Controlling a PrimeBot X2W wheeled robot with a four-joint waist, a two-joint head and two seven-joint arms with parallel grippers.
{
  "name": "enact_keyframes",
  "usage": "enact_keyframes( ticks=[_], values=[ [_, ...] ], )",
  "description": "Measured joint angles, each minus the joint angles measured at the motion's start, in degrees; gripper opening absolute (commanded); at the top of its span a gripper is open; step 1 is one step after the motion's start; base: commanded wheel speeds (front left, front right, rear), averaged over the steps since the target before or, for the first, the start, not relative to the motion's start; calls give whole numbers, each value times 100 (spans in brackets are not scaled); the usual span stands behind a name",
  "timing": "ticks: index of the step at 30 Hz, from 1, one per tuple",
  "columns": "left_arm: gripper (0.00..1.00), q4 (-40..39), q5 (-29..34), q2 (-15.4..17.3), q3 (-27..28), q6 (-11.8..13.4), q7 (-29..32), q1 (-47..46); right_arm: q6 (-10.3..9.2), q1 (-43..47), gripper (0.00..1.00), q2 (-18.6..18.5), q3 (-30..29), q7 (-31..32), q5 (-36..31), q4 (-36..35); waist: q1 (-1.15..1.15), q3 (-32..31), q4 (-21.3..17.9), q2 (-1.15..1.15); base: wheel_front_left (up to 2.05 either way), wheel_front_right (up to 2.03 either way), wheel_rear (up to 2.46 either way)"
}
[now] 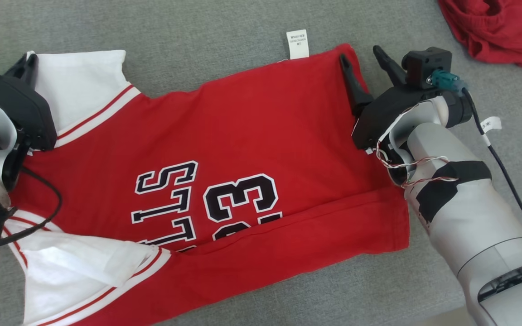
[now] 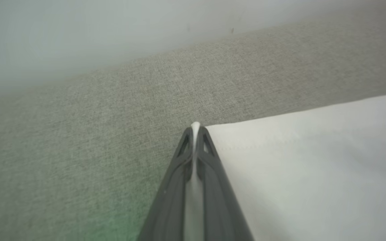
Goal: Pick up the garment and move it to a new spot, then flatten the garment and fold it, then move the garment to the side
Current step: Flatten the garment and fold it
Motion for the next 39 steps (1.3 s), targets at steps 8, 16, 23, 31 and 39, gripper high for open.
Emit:
enact_keyframes(
  ticks=[8,16,23,31,39],
  values=[
    [0,-122,-167,-23,-303,0,-449,-167,0,-202,92,-121,330,198,276,193,0,-43,201,0,0,0,0],
    [0,-194,-342,-90,-600,0,-651,-353,0,-426,0,-203,469,443,535,425,0,36,401,0,0,0,0],
    [0,-133,-547,-133,-767,0,-968,-371,0,-521,0,-263,646,209,643,501,0,-126,482,0,0,0,0],
    [0,-408,-868,-176,-907,0,-1533,116,0,19,0,-363,887,-80,873,246,0,-561,516,-1,0,0,0],
    [0,-1390,-1244,-77,-719,43,-1858,1358,0,1090,0,-725,1039,-193,1278,-431,-1,-1110,626,-2,0,0,0]
  ],
)
